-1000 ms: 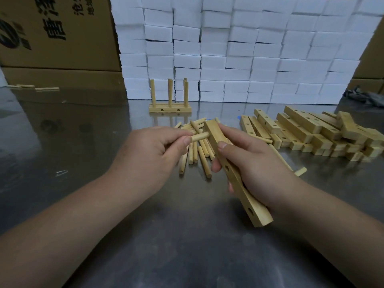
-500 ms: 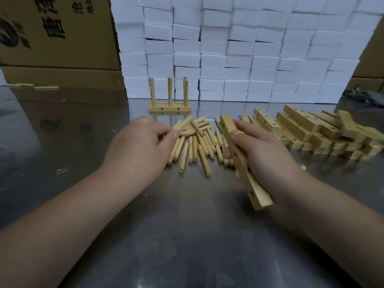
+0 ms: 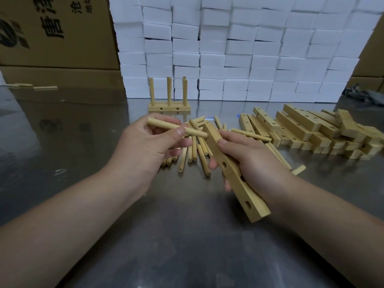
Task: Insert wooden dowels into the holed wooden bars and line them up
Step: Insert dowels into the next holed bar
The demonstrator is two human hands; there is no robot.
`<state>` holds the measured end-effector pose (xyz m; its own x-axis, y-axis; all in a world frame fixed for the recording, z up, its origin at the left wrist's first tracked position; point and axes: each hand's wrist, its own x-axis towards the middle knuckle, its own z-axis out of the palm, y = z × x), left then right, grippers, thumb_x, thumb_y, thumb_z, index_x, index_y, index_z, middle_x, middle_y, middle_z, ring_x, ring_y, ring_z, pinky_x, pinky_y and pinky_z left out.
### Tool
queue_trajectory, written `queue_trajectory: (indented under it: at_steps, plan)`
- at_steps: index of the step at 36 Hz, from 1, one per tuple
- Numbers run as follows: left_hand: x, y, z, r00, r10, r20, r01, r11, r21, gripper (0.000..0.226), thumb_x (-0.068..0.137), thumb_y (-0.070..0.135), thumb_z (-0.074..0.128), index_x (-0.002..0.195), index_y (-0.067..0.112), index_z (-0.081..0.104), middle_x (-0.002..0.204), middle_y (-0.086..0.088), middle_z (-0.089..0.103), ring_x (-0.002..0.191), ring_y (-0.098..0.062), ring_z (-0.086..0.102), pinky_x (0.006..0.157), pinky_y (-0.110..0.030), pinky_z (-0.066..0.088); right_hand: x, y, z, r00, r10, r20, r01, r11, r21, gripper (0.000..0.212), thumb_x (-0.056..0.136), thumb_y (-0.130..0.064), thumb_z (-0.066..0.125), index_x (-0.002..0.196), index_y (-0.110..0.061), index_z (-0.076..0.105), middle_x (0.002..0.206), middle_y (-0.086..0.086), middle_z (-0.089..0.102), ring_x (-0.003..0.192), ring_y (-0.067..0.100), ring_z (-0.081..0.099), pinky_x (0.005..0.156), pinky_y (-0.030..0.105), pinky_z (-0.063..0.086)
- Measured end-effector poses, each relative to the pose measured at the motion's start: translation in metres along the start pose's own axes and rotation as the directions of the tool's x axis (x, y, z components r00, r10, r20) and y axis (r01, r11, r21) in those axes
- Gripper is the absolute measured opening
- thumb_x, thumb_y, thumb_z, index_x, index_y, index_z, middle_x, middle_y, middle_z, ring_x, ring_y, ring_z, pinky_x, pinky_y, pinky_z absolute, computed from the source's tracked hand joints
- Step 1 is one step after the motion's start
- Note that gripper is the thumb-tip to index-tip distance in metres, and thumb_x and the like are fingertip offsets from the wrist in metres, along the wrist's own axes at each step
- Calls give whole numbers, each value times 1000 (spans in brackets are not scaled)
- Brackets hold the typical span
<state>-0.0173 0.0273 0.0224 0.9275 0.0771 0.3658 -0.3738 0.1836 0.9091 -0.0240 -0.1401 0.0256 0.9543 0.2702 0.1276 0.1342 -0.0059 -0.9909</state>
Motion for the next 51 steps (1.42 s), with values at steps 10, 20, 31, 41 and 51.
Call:
queue_trajectory:
  at_steps: [10,20,31,41,51]
  plan:
    - [-1,-1,-1,999,-32,1,32,996,86,16,78,7,65,70,20,66,76,-2,72,70,-17,70,55,-21,53,1,1,-1,1000,29,-5,-29,999,20,20,97,-22,45,93,-37,57,64,2,65,38,13,50,38,20,43]
    - [1,-4,-3,999,36,-31,-9,783,622,19,73,26,75,57,34,67,52,13,62,44,3,50,42,-8,37,-4,-5,0,998,-42,38,47,989,-143,26,96,-23,46,116,-35,58,64,1,65,41,8,52,40,20,43]
    - [-4,9,-3,994,97,44,-106,902,417,30,89,11,54,84,38,66,70,12,69,57,-5,55,57,-20,46,1,-4,-9,991,-48,-126,41,998,-54,25,97,-24,45,115,-39,53,61,-2,66,44,11,52,41,20,45]
    - [-6,1,-3,992,111,60,-126,831,541,30,81,17,67,73,46,66,74,16,69,60,1,59,51,-8,45,1,-2,-6,997,-66,-43,62,994,-86,25,97,-25,45,104,-47,55,64,-1,65,47,13,52,43,22,46]
    - [-7,1,-4,980,180,79,-186,724,664,23,81,28,65,72,49,61,77,21,64,68,1,58,52,-7,41,-2,-4,-3,994,-110,10,111,984,-138,31,97,-24,45,92,-51,58,64,-1,64,51,14,54,44,21,46]
